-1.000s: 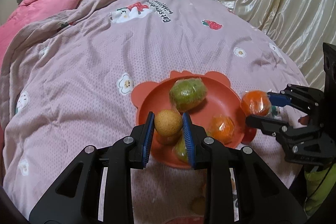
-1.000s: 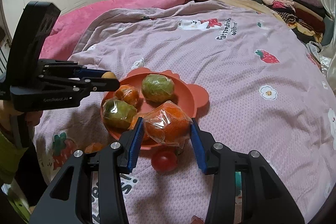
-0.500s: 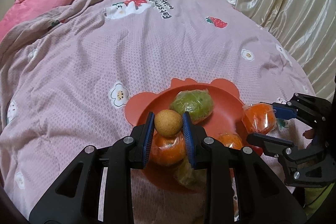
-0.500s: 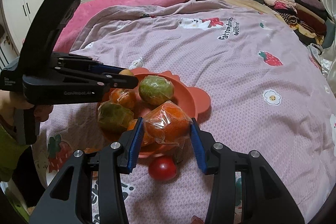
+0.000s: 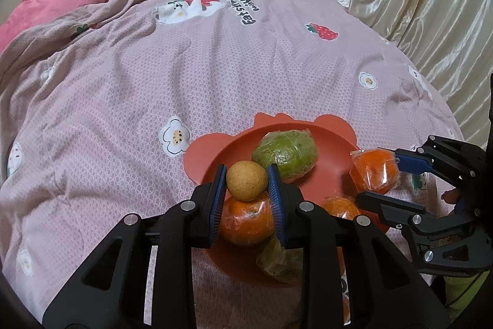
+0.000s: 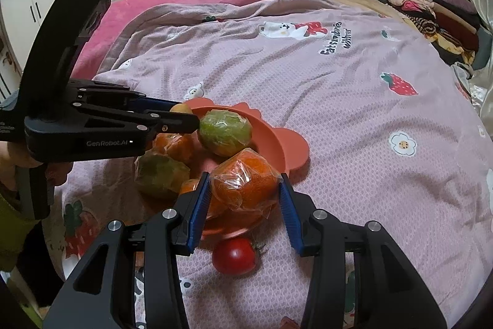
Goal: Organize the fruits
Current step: 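Carry the brown fruit with the left tool while the right tool carries its mandarin over the plate, then open the left tool over the plate while the right tool releases its mandarin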
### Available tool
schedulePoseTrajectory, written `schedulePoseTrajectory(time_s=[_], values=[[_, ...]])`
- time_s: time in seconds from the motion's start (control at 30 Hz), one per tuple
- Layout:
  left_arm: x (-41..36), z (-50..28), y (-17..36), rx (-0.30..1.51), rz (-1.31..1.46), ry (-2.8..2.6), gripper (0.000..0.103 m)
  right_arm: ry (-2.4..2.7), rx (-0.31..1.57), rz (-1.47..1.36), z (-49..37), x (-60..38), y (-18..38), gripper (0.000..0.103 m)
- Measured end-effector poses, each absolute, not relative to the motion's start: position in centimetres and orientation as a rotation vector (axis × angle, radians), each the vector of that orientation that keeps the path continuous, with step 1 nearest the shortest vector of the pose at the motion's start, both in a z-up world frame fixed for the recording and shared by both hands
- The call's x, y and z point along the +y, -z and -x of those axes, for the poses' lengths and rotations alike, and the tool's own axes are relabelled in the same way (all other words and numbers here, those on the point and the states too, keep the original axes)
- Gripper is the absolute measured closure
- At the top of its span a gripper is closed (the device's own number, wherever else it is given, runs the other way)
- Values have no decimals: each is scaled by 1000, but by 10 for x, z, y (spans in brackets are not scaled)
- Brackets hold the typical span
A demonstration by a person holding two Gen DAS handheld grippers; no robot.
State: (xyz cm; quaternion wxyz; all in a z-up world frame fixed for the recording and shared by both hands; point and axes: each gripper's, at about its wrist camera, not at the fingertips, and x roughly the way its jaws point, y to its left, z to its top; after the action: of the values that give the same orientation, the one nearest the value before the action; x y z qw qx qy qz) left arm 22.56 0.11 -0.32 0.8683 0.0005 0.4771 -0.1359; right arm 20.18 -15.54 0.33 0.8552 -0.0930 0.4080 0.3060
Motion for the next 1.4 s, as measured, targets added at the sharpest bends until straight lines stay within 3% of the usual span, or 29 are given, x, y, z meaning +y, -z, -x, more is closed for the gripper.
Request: schedulePoseTrajectory(time_s=[1.4], values=[[11, -204, -6, 973, 25, 282, 82, -640, 868, 199, -199, -154, -5, 56]])
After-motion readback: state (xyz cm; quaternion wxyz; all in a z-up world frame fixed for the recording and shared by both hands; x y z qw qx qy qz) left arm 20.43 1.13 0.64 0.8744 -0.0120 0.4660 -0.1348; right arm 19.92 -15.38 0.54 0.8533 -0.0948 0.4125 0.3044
